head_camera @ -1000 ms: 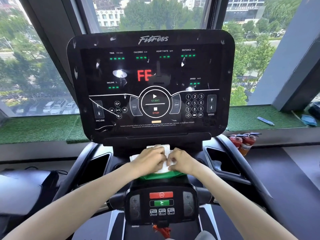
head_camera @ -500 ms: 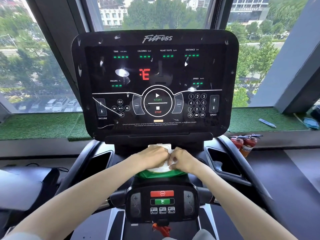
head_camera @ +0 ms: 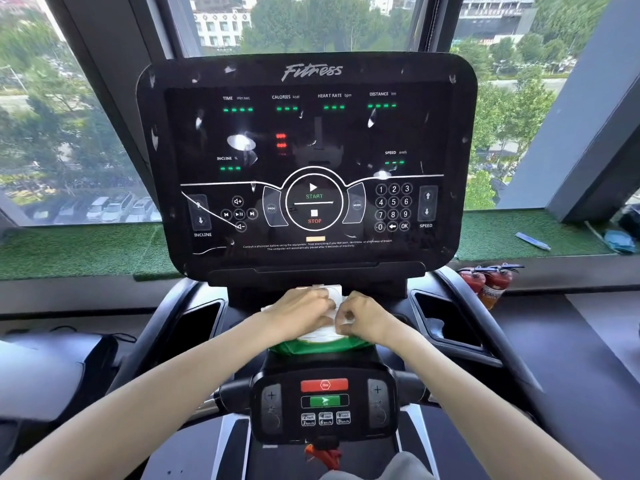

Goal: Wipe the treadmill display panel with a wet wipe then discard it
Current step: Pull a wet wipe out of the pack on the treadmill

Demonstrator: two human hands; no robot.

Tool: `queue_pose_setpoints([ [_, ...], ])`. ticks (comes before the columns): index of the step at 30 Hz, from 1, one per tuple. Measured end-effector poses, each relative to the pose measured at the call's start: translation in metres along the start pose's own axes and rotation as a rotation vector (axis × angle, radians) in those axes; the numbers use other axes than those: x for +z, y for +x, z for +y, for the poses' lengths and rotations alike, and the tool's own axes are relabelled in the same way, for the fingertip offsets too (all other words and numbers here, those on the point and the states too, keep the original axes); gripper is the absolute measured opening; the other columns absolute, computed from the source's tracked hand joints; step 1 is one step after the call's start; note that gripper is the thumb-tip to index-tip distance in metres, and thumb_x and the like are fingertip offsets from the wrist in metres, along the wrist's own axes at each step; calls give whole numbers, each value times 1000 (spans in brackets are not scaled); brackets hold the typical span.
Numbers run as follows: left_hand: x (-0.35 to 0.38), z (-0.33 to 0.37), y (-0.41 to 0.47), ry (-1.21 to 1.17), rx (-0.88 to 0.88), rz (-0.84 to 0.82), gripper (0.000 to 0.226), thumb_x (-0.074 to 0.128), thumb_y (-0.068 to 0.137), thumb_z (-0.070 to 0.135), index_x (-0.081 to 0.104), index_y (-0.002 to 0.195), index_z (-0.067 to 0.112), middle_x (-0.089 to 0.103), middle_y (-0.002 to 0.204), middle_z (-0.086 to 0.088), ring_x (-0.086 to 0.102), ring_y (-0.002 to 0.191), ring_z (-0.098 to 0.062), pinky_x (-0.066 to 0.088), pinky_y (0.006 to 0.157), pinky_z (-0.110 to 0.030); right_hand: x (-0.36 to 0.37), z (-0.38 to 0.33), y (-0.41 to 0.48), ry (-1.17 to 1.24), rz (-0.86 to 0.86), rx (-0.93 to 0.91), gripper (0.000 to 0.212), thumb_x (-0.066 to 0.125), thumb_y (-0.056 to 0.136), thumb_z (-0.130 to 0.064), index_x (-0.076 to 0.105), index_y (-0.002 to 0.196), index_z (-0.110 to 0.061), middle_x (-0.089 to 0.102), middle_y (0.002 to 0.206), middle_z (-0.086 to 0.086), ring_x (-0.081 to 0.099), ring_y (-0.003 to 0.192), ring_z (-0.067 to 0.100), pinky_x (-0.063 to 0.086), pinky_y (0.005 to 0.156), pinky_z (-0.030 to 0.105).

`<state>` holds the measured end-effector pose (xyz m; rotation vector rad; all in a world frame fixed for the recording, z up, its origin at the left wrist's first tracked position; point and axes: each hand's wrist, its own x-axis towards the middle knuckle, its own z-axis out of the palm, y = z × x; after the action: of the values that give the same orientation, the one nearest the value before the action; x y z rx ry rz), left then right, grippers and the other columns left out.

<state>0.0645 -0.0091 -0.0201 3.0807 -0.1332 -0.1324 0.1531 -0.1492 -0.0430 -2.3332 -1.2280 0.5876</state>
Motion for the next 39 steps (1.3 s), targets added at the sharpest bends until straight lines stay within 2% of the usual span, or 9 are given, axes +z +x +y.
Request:
queue_pose_setpoints([
  [3, 7, 3, 6, -92, -118, 30, 25, 51, 92, 37, 60, 102, 15, 58, 108, 0, 51, 107, -19, 42, 80, -33, -1, 1, 0, 19, 10, 8, 8, 71, 73, -13, 71, 81, -12, 50, 91, 2, 54, 85, 17, 42, 79, 20],
  [7, 14, -2, 0, -223, -220, 161, 19, 49, 94, 33, 63, 94, 19, 63, 101, 5, 56, 98, -18, 44, 76, -32, -1, 2, 0, 43, -2, 5, 6, 70, 75, -12, 69, 80, -9, 47, 77, -7, 47, 82, 12, 39, 77, 19],
  [13, 8, 6, -3, -706, -392, 287, 14, 56, 91, 14, 59, 79, 8, 58, 64, 8, 47, 55, -2, 35, 56, -21, 7, -6, 4, 215, 170, 193, 23, 72, 76, -27, 52, 76, -17, 56, 82, 1, 52, 75, 15, 36, 65, 22],
  [15, 4, 3, -3, -737, -381, 295, 12, 57, 90, 15, 59, 80, 10, 59, 65, 8, 52, 59, -5, 40, 58, -22, 10, -9, 5, 244, 194, 204, 29, 69, 78, -35, 49, 84, -16, 54, 83, 1, 51, 80, 18, 37, 69, 26],
  [18, 0, 1, -5, -718, -331, 256, 8, 57, 90, 15, 58, 82, 13, 63, 74, 4, 56, 69, -13, 44, 68, -30, 14, -13, 9, 174, 131, 265, 42, 56, 82, -55, 58, 103, -18, 57, 102, 7, 52, 103, 28, 43, 89, 38],
  [22, 1, 0, -10, -692, -315, 315, 7, 53, 92, 14, 54, 85, 12, 62, 76, 4, 56, 73, -16, 44, 71, -33, 13, -19, 11, 112, 51, 366, 49, 46, 86, -56, 58, 117, -21, 48, 125, 8, 36, 126, 31, 31, 102, 41],
  [25, 0, 4, -13, -697, -289, 344, 7, 50, 94, 13, 50, 87, 9, 56, 76, 4, 49, 68, -10, 38, 67, -27, 14, -22, 9, 99, 71, 384, 38, 47, 87, -43, 58, 114, -18, 44, 128, 10, 32, 128, 32, 27, 100, 40],
  [35, -10, -5, -28, -931, -392, 392, 10, 47, 96, 15, 50, 86, 12, 52, 72, 2, 49, 62, -7, 43, 59, -18, 14, -31, 14, 124, 81, 477, 42, 57, 78, -44, 61, 111, -17, 43, 134, 7, 32, 130, 30, 27, 105, 40],
  [39, -12, -7, -28, -959, -465, 517, 13, 45, 96, 13, 49, 84, 17, 50, 74, 7, 48, 66, -7, 46, 67, -29, 18, -34, 13, 60, 118, 481, 48, 57, 78, -44, 58, 113, -12, 45, 130, 9, 35, 126, 32, 28, 104, 41],
])
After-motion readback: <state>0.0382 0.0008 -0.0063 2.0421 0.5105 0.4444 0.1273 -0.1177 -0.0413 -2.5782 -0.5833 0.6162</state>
